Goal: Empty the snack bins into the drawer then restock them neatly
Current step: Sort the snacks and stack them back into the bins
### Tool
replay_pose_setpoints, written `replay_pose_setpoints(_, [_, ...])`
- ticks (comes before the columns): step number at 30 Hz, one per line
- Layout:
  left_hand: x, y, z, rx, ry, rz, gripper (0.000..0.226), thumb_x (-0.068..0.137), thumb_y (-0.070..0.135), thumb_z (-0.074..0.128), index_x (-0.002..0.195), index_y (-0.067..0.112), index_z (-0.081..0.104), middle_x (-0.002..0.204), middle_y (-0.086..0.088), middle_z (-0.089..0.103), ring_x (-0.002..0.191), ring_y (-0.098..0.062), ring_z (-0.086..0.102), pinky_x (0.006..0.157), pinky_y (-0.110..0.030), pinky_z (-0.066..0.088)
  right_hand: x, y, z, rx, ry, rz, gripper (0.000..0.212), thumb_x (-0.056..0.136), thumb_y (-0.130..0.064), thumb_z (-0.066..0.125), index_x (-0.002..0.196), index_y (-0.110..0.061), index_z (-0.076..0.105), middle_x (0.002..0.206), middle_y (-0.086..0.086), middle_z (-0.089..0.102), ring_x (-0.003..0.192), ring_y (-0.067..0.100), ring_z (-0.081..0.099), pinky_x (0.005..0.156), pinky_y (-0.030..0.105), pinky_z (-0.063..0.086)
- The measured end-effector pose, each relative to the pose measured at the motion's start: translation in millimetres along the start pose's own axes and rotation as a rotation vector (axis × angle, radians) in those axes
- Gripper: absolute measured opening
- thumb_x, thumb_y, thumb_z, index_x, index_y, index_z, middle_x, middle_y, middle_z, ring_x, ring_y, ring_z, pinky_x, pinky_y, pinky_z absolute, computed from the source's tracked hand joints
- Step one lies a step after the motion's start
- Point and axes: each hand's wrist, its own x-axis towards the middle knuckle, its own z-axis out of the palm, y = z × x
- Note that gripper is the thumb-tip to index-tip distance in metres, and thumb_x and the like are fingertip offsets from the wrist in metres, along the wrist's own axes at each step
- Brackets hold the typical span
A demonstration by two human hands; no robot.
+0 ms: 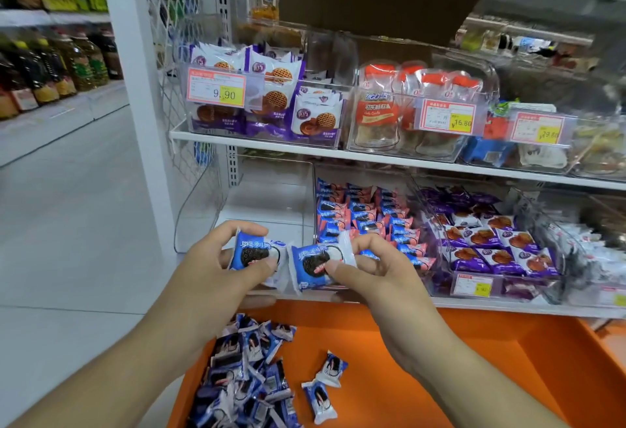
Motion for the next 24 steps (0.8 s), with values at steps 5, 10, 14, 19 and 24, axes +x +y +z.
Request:
replay_pose_setpoints(5, [-8, 5, 5, -0.024, -0.064, -0.029, 0.046, 0.078, 0.023, 0.087, 0.117, 0.029, 0.064, 0.102, -0.007, 0.079, 0.091, -0.027, 0.078, 0.083, -0.045, 0.063, 0, 6, 18, -0.125, 0.017, 0.0, 0.033, 0.089, -0.028, 0.082, 0.091, -0.011, 0.053, 0.06, -0.001, 0.049, 0.066, 0.027, 0.053, 0.069, 0.047, 0.048])
replay_pose_setpoints(10, [3, 8, -9, -0.004, 0.0, -0.055, 0.048, 0.075, 0.009, 0.09, 0.113, 0.024, 0.066, 0.095, -0.006, 0.08, 0.088, -0.027, 0.079, 0.08, -0.047, 0.064, 5, -3, 28, -0.643, -0.067, -0.266, 0.055, 0.086, -0.033, 0.086, 0.126, -0.048, 0.051, 0.12, -0.022, 0.056, 0.11, 0.003, 0.059, 0.088, 0.02, 0.051])
replay_pose_setpoints(14, [23, 10, -30, -0.017, -0.063, -0.073, 0.04, 0.083, 0.013, 0.083, 0.118, 0.02, 0.065, 0.101, -0.008, 0.079, 0.091, -0.03, 0.078, 0.085, -0.048, 0.063, 34, -4, 43, -0.967, -0.14, -0.584, 0.04, 0.09, -0.034, 0.082, 0.121, -0.039, 0.058, 0.117, -0.025, 0.056, 0.115, 0.001, 0.054, 0.099, 0.023, 0.046])
replay_pose_setpoints(19, [62, -8, -80, 0.175, 0.247, -0.024, 0.024, 0.098, 0.026, 0.07, 0.106, 0.047, 0.061, 0.095, 0.009, 0.076, 0.083, -0.025, 0.077, 0.079, -0.053, 0.063, 122, 16, 78, -1.048, -0.058, -0.555, 0.034, 0.093, -0.041, 0.075, 0.119, -0.036, 0.054, 0.11, -0.016, 0.061, 0.106, 0.011, 0.055, 0.088, 0.033, 0.05])
replay_pose_setpoints(24, [76, -21, -101, 0.29, 0.279, -0.027, 0.015, 0.092, 0.035, 0.075, 0.1, 0.037, 0.062, 0.092, 0.014, 0.077, 0.079, -0.012, 0.076, 0.081, -0.047, 0.059, 236, 56, 122, -1.225, -0.046, -0.383, 0.03, 0.09, -0.036, 0.072, 0.11, -0.027, 0.052, 0.102, 0.002, 0.066, 0.095, 0.028, 0.061, 0.066, 0.035, 0.04])
